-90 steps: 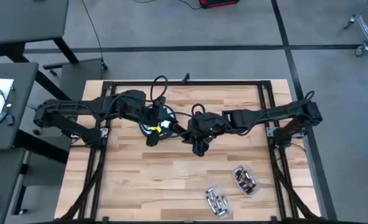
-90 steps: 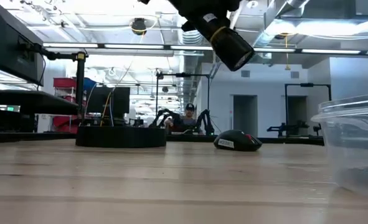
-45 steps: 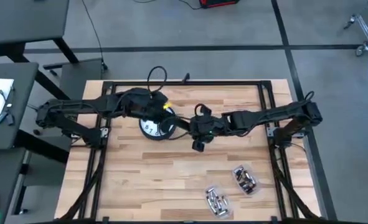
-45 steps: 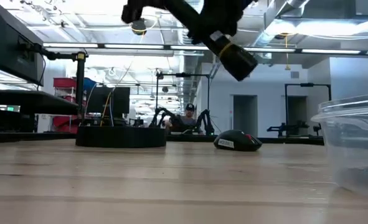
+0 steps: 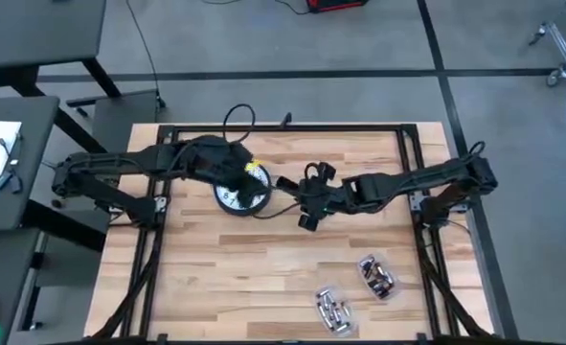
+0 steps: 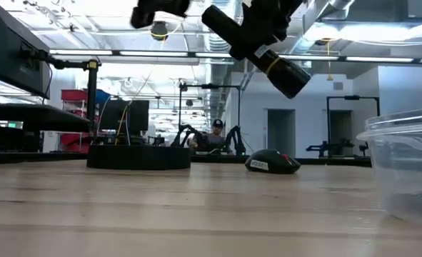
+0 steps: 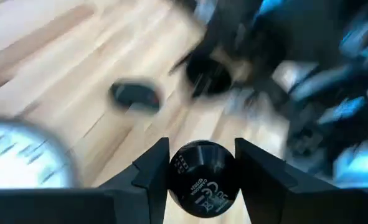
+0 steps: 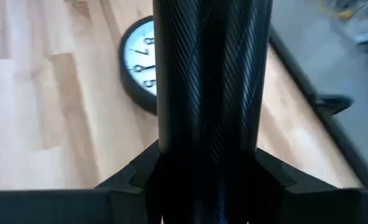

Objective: Insert battery
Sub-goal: Open the black flashlight battery compartment, then insert the brown battery into the black flashlight battery compartment

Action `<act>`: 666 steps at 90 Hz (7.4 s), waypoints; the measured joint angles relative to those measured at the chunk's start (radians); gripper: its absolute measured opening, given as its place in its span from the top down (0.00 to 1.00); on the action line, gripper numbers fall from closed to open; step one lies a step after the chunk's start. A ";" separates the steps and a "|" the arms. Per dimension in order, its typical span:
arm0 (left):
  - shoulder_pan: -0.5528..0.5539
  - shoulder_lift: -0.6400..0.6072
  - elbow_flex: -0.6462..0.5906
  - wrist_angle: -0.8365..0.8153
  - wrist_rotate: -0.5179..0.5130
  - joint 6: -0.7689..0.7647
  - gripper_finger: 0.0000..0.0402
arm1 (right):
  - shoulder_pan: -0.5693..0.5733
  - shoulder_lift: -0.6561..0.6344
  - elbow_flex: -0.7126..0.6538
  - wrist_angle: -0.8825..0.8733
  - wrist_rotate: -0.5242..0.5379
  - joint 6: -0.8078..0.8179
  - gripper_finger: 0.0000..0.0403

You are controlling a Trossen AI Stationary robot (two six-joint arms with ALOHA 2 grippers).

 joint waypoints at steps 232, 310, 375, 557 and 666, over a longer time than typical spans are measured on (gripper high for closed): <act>-0.386 -0.172 -0.284 -0.324 -0.196 -0.074 0.45 | 0.053 -0.002 -0.393 0.889 -0.082 0.169 0.66; -0.380 -0.283 -0.285 -0.317 -0.225 -0.239 0.45 | 0.056 0.536 -0.353 1.678 -0.063 -0.151 0.66; -0.380 -0.283 -0.285 -0.319 -0.225 -0.226 0.45 | 0.082 0.536 -0.349 1.610 -0.086 -0.188 0.49; -0.367 -0.278 -0.285 -0.280 -0.246 -0.060 0.45 | 0.397 -0.233 -0.147 -0.531 -0.634 0.880 0.38; -0.347 -0.274 -0.285 -0.197 -0.252 0.064 0.45 | 0.537 0.121 -0.383 -0.347 -0.741 1.020 0.66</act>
